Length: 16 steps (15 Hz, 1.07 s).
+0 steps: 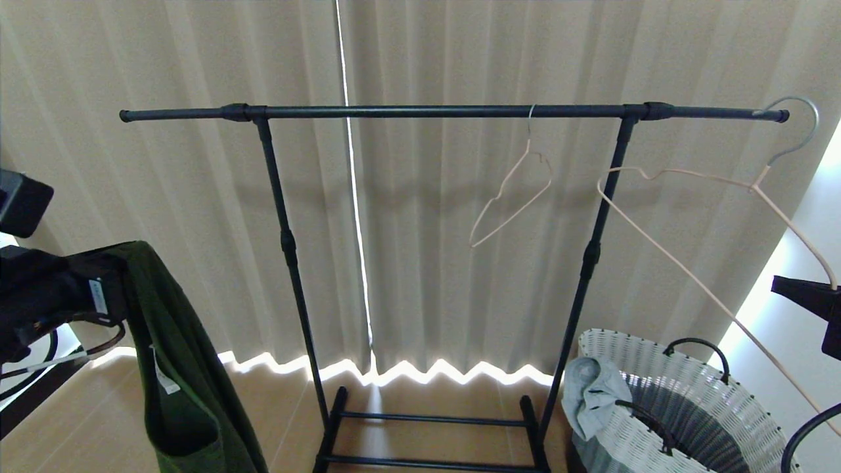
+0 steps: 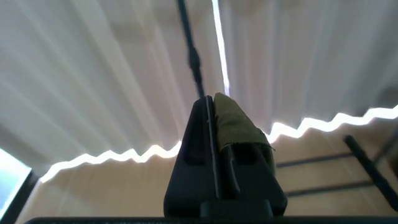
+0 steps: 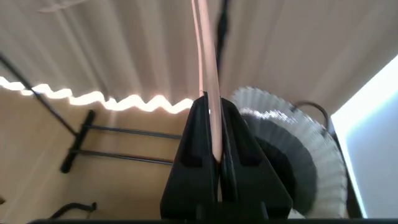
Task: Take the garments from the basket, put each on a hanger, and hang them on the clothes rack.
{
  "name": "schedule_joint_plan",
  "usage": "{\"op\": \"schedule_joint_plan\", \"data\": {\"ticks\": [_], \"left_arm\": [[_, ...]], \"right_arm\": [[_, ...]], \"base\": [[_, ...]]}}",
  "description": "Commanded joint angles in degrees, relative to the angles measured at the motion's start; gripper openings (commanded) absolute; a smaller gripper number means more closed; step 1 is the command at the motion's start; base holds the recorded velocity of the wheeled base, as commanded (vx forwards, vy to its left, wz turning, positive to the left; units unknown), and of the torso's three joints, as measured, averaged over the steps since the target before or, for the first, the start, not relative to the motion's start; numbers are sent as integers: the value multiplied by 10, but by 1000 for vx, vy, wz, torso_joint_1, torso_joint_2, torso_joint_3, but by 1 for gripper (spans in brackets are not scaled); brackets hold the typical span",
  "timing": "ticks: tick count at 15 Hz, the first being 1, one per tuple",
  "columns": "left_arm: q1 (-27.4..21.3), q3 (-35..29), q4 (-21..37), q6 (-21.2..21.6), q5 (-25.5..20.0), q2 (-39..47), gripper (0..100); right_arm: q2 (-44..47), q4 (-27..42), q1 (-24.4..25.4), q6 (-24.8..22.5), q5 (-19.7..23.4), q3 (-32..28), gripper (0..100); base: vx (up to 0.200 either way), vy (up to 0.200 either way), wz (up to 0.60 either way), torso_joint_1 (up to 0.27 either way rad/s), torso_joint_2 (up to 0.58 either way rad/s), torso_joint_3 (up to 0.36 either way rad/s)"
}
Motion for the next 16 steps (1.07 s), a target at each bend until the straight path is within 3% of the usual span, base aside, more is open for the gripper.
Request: {"op": "schedule_joint_plan", "data": {"ticks": [1, 5, 9, 13, 16], "left_arm": [[-40, -51, 1, 0, 55, 75, 0], [-107, -127, 9, 0, 122, 119, 0], [-156, -211, 153, 0, 134, 93, 0], [-222, -295, 260, -4, 148, 82, 0], [-268, -359, 258, -34, 247, 151, 0]], "right_arm": [[-12, -6, 48, 1, 6, -5, 0], [3, -10, 175, 8, 8, -21, 0], [45, -10, 243, 23, 8, -52, 0], [58, -10, 317, 90, 8, -55, 0], [60, -10, 369, 92, 16, -53, 0]], "base": [[0, 0, 0, 0, 0, 0], [0, 0, 0, 0, 0, 0], [0, 0, 0, 0, 0, 0], [0, 0, 0, 0, 0, 0], [0, 0, 0, 0, 0, 0]]}}
